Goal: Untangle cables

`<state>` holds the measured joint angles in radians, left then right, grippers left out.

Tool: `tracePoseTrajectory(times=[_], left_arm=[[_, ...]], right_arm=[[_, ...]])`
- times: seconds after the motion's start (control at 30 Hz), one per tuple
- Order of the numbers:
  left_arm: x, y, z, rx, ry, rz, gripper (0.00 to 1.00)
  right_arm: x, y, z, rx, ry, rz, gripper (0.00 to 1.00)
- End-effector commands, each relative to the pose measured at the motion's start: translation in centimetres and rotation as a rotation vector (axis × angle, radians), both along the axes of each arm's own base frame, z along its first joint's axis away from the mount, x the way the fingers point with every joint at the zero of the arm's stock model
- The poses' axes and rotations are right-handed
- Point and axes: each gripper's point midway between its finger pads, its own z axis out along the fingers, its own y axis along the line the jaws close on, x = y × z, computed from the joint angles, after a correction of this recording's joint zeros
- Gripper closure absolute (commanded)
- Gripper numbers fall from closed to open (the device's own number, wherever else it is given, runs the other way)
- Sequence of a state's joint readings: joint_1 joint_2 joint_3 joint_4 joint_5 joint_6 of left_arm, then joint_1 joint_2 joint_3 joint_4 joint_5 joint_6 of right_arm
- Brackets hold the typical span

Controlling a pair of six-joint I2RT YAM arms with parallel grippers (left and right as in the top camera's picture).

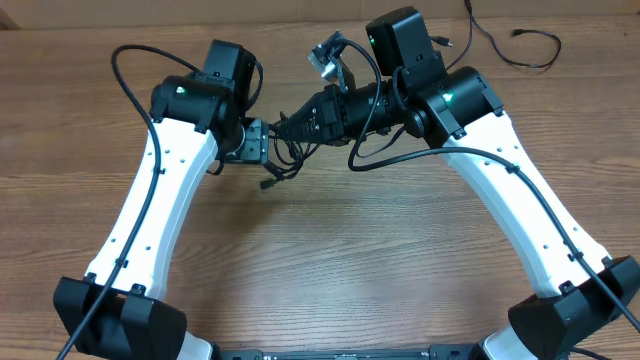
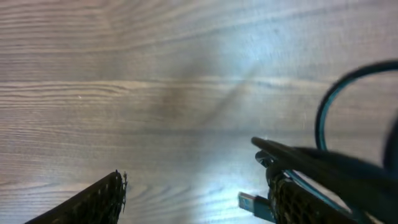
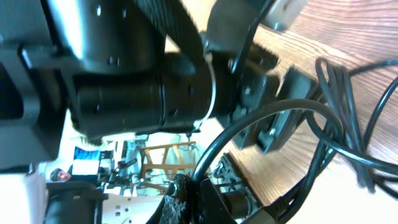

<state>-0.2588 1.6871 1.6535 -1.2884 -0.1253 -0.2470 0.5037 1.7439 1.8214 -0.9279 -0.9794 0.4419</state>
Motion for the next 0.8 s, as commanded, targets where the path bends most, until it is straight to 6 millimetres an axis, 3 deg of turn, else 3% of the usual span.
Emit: tracePoseTrajectory(times=[0.0,0.53,0.77], left_arm=[[1.0,1.4,0.4,0.009,-0.047,0.109,0.24],[1.3,3.1,0.4,-0.008,-0.048,0.185,0.24],[0.5,3.8,0.2,0.026,-0.024,0.22,0.25]], right_arm=[[-1.4,-0.2,3.3,0.083,-0.032,0.052,0.96],[-1.8,-0.3,3.7,0.101,-0.022,0.07,0.96],[1.5,-1.9,1.4,-0.033,-0.058,-0.1,0.96]])
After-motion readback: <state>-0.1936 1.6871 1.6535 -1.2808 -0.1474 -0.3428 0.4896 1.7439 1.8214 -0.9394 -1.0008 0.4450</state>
